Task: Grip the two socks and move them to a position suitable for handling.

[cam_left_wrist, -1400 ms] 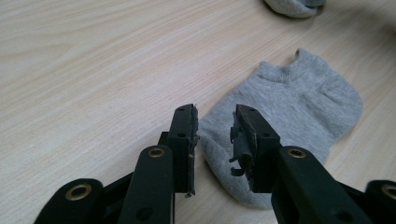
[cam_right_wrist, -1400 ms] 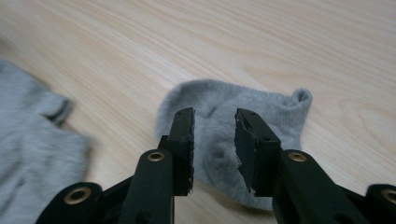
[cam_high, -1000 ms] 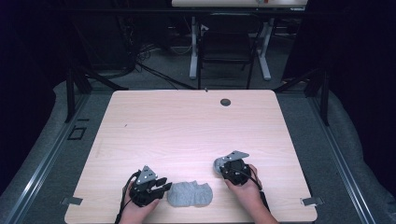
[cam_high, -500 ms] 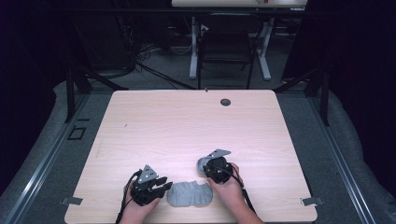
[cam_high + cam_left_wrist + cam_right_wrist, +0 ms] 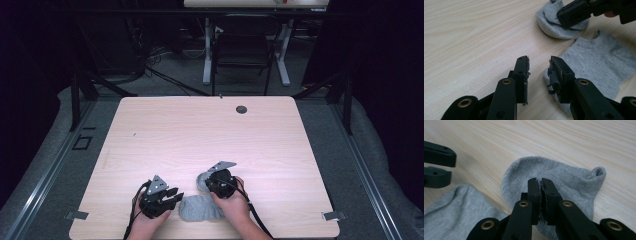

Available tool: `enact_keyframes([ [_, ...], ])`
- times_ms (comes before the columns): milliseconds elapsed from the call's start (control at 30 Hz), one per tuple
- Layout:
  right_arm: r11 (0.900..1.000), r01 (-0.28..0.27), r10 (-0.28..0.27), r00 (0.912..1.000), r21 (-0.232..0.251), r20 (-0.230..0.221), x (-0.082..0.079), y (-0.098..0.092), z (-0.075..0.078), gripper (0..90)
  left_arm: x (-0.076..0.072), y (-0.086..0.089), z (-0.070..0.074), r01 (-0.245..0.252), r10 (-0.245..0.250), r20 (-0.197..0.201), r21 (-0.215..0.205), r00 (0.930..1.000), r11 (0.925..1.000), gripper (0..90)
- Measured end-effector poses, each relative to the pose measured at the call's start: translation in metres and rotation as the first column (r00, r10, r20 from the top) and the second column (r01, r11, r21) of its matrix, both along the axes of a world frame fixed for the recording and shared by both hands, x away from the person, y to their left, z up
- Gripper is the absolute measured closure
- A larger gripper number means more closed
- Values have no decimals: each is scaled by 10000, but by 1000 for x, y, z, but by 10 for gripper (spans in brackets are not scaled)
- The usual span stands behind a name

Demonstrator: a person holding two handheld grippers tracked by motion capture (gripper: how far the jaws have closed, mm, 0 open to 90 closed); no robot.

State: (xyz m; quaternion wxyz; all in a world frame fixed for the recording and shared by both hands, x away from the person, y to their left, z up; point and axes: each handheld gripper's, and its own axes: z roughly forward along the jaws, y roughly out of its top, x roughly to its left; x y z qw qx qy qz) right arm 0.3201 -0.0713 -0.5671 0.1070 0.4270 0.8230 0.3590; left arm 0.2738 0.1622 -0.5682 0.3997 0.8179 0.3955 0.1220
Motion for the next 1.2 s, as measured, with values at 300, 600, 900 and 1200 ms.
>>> enact_keyframes([
  [300, 9947, -69, 76, 10000, 1027, -61, -4, -3, 15, 861, 2, -5, 2, -20, 20, 96, -32, 10000, 10000, 657],
  [600, 9931, -105, 81, 9998, 1171, 206, -1, -5, 20, 861, 17, -18, 11, -128, 132, 308, -119, 9994, 9998, 619],
  [900, 9917, -74, 29, 9994, 1285, 352, 0, -10, 19, 857, 36, -33, -1, -251, 246, -413, -120, 9988, 9996, 631],
  [1200, 9898, -202, 103, 9975, 1410, 705, 2, -25, 23, 857, 41, -38, -5, -456, 462, -316, 190, 9984, 9988, 866],
])
